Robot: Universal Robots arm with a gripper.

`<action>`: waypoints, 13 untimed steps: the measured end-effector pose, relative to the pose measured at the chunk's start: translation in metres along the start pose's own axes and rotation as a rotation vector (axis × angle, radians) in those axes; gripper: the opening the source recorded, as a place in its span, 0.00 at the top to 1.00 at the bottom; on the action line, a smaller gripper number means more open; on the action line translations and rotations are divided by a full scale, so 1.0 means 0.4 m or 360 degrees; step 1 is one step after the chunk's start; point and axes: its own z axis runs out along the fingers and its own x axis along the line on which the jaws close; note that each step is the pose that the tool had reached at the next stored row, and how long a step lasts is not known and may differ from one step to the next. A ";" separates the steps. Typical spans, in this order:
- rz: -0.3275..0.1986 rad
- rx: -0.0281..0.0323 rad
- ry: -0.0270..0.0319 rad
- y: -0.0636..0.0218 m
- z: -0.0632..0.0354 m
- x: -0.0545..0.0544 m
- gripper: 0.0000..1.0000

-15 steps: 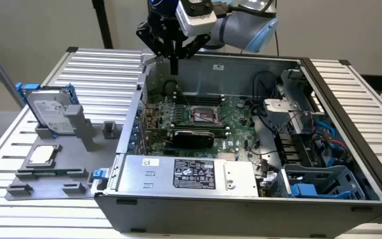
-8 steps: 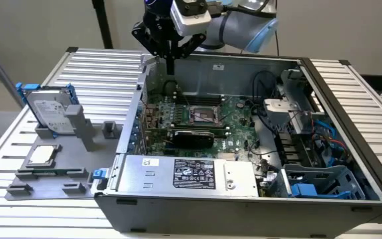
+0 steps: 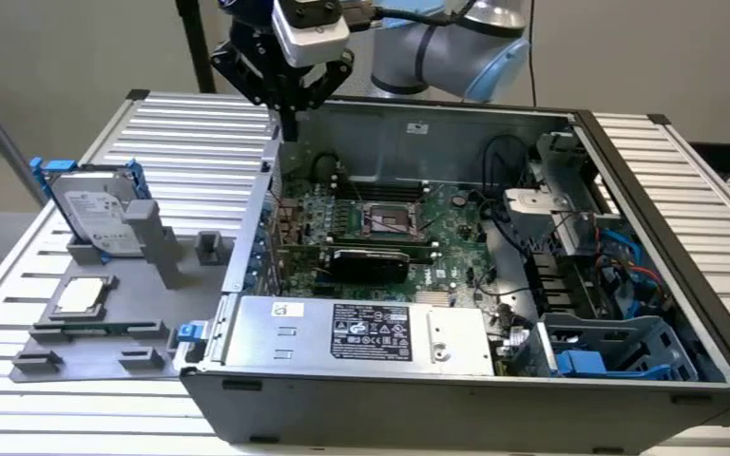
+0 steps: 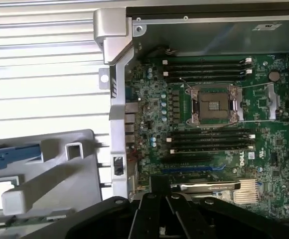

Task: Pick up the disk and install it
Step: 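Reach for the disk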

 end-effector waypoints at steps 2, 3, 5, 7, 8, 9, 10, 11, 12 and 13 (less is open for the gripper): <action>0.0000 -0.00001 -0.00001 -0.002 0.000 0.023 1.00; 0.0000 -0.00001 -0.00001 -0.002 -0.001 0.035 1.00; 0.0000 -0.00002 -0.00001 -0.003 -0.001 0.058 1.00; 0.0000 0.00000 0.00000 -0.004 -0.001 0.080 1.00; 0.0000 -0.00001 -0.00001 -0.005 0.000 0.092 1.00; 0.0000 -0.00001 0.00000 -0.006 0.000 0.103 1.00; 0.0000 0.00000 -0.00001 -0.006 0.000 0.114 1.00; 0.0000 -0.00001 -0.00002 -0.007 0.001 0.126 1.00; 0.0000 -0.00001 -0.00001 -0.007 0.001 0.137 1.00; 0.0000 0.00000 0.00000 -0.008 0.001 0.149 1.00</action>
